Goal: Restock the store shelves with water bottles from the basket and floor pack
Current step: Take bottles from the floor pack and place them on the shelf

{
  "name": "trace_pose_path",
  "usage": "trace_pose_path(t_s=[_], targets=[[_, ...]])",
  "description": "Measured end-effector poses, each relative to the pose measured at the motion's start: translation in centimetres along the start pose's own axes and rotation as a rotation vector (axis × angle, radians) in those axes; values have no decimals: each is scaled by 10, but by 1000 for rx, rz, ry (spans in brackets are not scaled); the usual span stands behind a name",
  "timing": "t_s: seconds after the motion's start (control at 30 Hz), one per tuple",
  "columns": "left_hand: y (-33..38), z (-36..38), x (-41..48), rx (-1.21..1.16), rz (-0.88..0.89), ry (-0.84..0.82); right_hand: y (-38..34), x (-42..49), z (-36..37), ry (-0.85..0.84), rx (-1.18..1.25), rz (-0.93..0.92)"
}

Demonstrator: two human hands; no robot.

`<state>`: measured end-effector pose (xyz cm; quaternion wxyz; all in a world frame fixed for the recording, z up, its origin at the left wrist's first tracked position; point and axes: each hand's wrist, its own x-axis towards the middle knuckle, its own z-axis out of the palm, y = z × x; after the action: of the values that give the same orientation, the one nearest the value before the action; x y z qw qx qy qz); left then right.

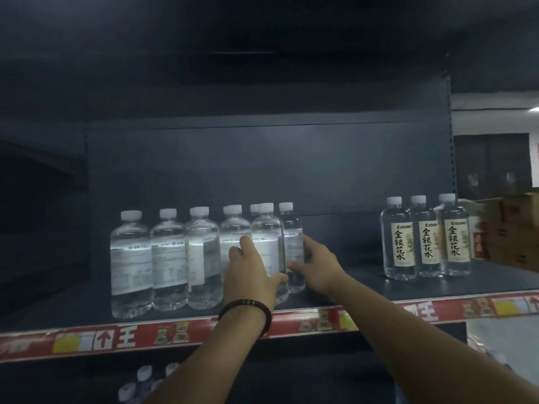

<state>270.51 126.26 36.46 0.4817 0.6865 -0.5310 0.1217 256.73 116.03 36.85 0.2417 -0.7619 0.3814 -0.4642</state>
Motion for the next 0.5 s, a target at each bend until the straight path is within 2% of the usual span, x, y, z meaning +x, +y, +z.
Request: trace_pose_path(t_s=[0.27, 0.43, 0.5], targets=[[2, 1, -14, -20, -35, -20, -16, -29, -15, -109, -221, 54], [3, -13, -56, -102, 68, -71, -31, -90, -52, -136, -359, 21], [12, -23, -82, -154, 119, -145, -36, -121, -70, -120, -404, 17]])
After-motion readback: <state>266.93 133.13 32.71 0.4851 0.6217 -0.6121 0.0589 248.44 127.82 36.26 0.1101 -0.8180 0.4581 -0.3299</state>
